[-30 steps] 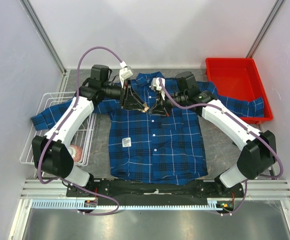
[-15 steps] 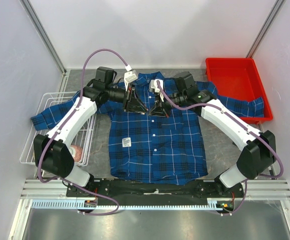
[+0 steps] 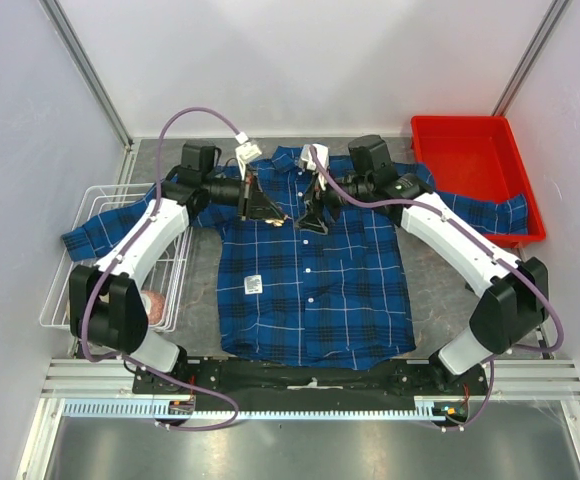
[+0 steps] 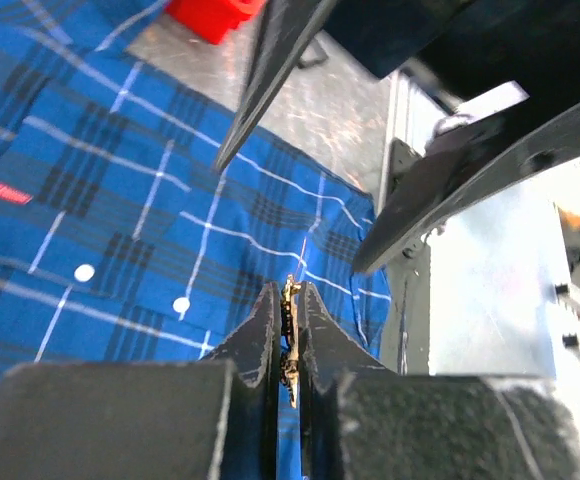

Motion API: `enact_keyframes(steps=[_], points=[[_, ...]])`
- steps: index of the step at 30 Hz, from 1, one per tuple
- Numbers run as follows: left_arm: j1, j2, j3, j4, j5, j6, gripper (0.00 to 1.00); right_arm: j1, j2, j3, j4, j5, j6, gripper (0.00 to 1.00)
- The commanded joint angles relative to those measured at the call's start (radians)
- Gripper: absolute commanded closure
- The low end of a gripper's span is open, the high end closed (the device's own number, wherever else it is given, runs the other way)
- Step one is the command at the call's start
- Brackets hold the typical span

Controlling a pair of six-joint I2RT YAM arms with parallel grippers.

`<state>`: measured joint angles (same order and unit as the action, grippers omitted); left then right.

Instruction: Pin the brooch onto the clothing

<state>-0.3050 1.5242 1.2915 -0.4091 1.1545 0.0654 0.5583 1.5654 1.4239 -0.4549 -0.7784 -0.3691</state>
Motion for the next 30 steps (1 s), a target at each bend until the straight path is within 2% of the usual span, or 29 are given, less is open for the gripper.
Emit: enact_keyframes(steps=[1,2,3,8,11,15,21,30], points=[[0.114,-0.003,-0.096,0.288,-0.033,-0.286,0.98,-0.031,0.028,0.058,0.099,0.168,0.093,0.18],[0.127,0.008,-0.101,0.327,-0.067,-0.306,0.98,-0.032,0.038,0.070,0.099,0.195,0.094,0.10],[0.145,0.039,-0.103,0.343,-0.085,-0.332,0.98,-0.031,0.065,0.076,0.098,0.221,0.096,0.09],[0.185,0.135,-0.083,0.398,-0.248,-0.374,0.98,-0.029,0.192,0.150,0.097,0.321,0.142,0.11],[0.207,0.206,-0.055,0.403,-0.285,-0.391,0.98,-0.024,0.298,0.203,0.096,0.343,0.170,0.13],[0.224,0.298,-0.009,0.397,-0.312,-0.389,0.98,-0.024,0.450,0.270,0.071,0.370,0.168,0.13],[0.225,0.413,0.032,0.389,-0.335,-0.377,0.98,-0.024,0.568,0.316,0.068,0.402,0.130,0.14],[0.228,0.491,0.017,0.346,-0.366,-0.380,0.98,-0.026,0.613,0.250,-0.021,0.435,0.016,0.15]])
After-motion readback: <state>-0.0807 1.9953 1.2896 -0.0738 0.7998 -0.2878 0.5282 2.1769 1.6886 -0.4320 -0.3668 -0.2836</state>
